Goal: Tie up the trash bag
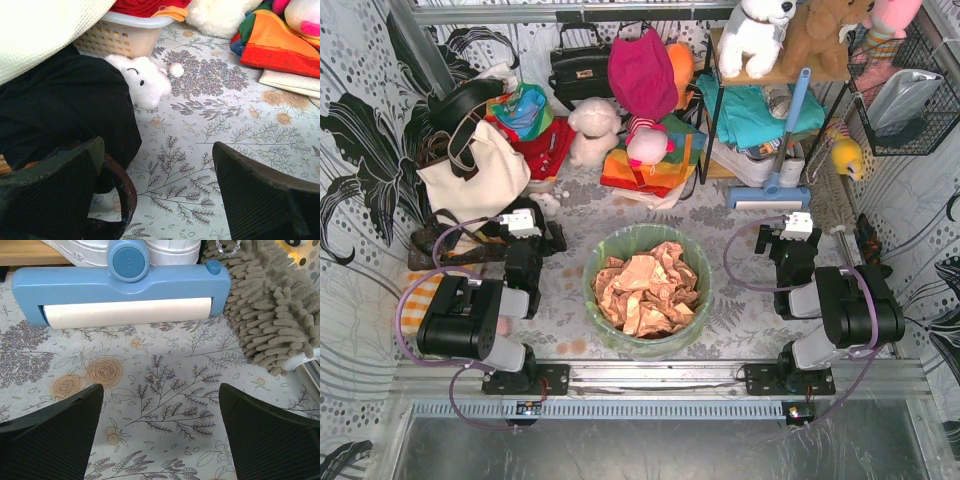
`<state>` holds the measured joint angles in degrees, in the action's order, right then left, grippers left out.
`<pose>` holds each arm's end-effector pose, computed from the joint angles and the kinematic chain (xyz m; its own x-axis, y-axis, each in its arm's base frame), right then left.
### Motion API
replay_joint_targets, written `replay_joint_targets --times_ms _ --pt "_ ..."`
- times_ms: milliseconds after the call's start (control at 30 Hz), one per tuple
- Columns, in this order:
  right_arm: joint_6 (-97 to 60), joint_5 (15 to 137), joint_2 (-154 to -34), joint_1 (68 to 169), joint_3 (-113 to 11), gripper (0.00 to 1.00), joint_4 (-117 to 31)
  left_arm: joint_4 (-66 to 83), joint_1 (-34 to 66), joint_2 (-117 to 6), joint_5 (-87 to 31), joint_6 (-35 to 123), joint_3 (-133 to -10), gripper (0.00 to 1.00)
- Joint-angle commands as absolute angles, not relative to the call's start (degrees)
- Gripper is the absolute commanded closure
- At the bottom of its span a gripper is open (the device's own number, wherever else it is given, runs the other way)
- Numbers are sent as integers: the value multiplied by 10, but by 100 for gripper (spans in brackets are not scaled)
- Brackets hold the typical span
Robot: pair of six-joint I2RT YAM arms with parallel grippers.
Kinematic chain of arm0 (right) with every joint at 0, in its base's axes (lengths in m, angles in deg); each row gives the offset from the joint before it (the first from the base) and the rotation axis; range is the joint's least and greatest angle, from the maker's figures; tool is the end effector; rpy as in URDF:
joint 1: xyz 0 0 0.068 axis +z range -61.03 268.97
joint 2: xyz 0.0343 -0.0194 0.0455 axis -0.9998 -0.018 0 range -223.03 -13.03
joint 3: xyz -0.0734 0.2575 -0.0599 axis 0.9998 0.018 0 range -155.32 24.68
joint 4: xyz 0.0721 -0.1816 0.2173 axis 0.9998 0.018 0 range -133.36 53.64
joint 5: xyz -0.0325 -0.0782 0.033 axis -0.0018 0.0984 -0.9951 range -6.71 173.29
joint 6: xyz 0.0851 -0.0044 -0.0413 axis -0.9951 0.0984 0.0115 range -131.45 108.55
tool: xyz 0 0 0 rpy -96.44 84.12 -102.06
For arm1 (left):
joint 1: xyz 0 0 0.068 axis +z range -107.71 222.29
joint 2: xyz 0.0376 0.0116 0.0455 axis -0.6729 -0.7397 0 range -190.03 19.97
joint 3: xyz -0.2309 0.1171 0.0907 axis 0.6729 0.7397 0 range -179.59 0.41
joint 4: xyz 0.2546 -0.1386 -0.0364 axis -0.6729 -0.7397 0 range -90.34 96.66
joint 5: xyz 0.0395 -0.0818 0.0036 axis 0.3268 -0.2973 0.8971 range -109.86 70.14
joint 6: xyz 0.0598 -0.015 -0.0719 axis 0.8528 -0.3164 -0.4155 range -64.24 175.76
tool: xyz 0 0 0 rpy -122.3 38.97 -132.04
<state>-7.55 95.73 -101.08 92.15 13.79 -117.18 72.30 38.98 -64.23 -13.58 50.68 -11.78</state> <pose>0.2891 -0.0023 0.1125 -0.0689 -0.0704 -0.9951 0.1563 0.9844 -0.0805 0.2941 -0.0076 0.1146 -0.1058 -0.0820 -0.9910 -0.0607 0.9953 -0.0759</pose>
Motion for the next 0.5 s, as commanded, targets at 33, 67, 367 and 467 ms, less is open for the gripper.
replay_joint_targets --times_ms 33,67,367,467 --pt "-85 961 -1014 920 141 3 -1197 749 394 -641 -147 508 -123 2" --pt "-85 961 -1014 920 141 3 -1197 744 394 -640 -147 507 -125 2" --pt "-85 961 -1014 920 141 3 -1198 746 394 -642 -148 507 -125 2" --pt "-84 960 -1014 920 140 3 -1197 745 394 -641 -148 507 -125 2"
